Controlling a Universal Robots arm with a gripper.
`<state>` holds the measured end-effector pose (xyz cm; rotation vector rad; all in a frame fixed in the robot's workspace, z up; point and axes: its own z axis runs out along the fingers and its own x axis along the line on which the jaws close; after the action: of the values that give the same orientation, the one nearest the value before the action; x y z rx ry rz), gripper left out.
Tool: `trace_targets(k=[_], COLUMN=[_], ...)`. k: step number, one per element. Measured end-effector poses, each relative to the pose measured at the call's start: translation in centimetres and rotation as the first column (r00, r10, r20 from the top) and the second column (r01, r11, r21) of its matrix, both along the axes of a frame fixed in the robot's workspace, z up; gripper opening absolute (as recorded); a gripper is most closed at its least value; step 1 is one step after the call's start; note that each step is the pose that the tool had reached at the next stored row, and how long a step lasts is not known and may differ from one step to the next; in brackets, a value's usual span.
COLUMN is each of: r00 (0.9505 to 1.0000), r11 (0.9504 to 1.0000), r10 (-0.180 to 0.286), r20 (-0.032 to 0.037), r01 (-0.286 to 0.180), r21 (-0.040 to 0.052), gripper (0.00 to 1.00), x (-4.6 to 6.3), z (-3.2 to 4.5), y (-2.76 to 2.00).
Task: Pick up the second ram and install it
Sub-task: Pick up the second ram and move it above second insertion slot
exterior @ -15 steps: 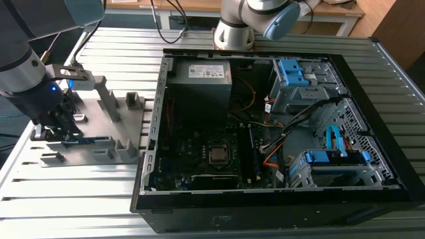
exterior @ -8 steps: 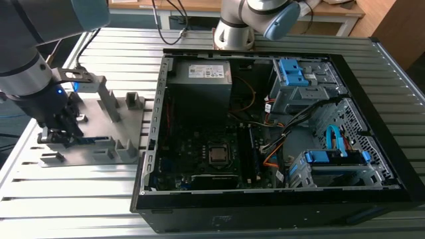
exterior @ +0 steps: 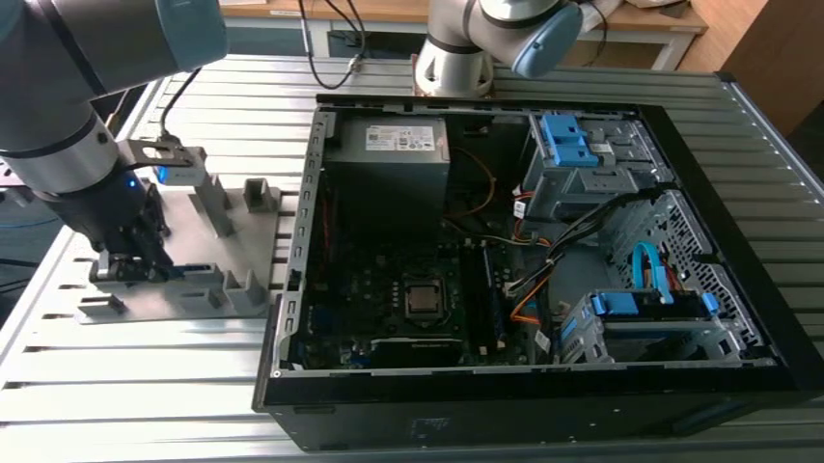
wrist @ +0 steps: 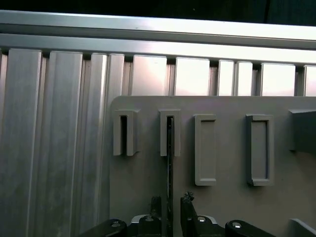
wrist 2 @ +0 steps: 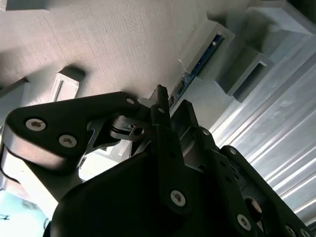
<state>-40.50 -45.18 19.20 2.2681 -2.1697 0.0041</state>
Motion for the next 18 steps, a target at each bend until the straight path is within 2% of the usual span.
trace_targets(k=[6,7,8,9,10,18], r00=[1.0,1.0,1.0,1.0,1.0,1.0], r11=[1.0,1.0,1.0,1.0,1.0,0.9999], r10=[0.0,0.0,0.0,0.0,0.0,0.0], r20=[0.0002,0.0002,0.0003,0.0002,0.0002,0.0003], r01=[0.0,0.0,0.0,0.0,0.0,0.0], r21=[0.0039,0.0046,0.0052,0.0059,0.0064,0.0116], gripper=[0.3,0.28,0.22,0.22,0.16,0.14], x=[0.0,0.0,0.01,0.0,0.0,0.0], z=[-0.01,-0.01,-0.01,-0.01,-0.01,-0.01], y=[0.0,0.0,0.0,0.0,0.0,0.0])
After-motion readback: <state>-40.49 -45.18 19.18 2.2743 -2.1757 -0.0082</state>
